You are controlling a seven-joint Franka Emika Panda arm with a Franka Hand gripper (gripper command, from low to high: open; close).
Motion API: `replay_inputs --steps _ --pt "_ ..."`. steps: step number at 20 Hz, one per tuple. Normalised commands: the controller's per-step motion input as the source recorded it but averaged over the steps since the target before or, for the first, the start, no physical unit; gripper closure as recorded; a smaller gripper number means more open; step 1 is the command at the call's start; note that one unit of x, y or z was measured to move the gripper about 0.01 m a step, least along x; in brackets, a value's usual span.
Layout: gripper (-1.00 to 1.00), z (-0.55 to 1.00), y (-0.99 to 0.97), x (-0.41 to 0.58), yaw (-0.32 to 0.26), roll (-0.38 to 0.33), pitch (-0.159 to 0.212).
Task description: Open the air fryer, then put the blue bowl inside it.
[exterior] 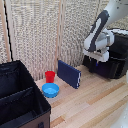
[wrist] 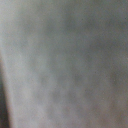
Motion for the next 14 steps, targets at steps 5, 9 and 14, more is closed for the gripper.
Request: replay_inputs --steps 5,9,14 --pt "1.0 0.17 0.96 -0.199 0.0 0.0 -0.113" --pt "1.0 0.0 0.98 -0.214 0.0 0.0 -0.054" --pt "1.0 -0.1 0.92 -0.181 0.0 -0.019 -0.016"
